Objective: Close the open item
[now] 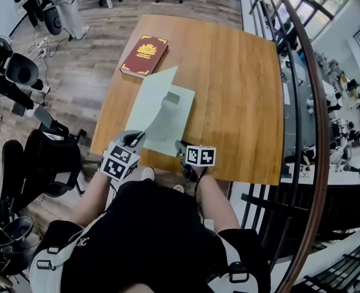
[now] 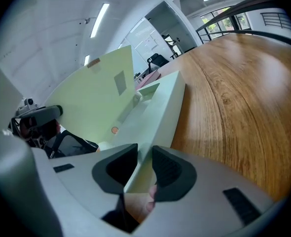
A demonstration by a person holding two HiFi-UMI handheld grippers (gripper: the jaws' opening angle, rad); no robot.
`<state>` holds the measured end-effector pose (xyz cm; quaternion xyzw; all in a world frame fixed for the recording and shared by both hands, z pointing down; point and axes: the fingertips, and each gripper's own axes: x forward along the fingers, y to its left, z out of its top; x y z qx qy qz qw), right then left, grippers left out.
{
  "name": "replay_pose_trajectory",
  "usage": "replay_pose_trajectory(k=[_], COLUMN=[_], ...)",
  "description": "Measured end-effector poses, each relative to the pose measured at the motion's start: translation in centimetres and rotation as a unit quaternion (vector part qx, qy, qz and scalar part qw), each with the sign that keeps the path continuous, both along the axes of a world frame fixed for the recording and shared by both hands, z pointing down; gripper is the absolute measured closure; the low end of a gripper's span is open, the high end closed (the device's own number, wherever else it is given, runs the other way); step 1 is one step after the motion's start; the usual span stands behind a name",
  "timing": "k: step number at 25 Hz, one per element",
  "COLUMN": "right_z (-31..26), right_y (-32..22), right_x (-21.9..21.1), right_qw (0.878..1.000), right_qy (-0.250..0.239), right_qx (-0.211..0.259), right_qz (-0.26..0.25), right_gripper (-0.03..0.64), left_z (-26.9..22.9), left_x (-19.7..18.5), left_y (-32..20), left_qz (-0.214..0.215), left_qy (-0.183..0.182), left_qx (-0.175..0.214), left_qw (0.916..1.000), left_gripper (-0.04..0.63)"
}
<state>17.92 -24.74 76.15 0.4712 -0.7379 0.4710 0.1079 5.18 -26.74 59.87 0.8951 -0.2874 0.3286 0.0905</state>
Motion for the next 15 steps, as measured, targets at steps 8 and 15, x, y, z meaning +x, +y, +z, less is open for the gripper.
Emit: replay_pose_trajectory(k=[8, 15], right_z=[0.2, 0.2], right_y=[-0.1, 0.0], right_x=[-0.1, -0.1], right_qw=[1.000, 1.000], right_qy=[-0.016, -0.023], right_qx=[-0.004, -0.007], right_qz=[0.005, 0.008], right_gripper=[0.517, 0.517], left_z=[4.3, 8.6], left_x=[4.3, 6.7], left_y=[2.2, 3.5], left_qz=[0.057, 0.100], left_qy=[-0.019, -0.065], left_qx=[-0.048, -0.063], left_qw=[0.9971, 0.9909], left_gripper=[0.583, 0.580])
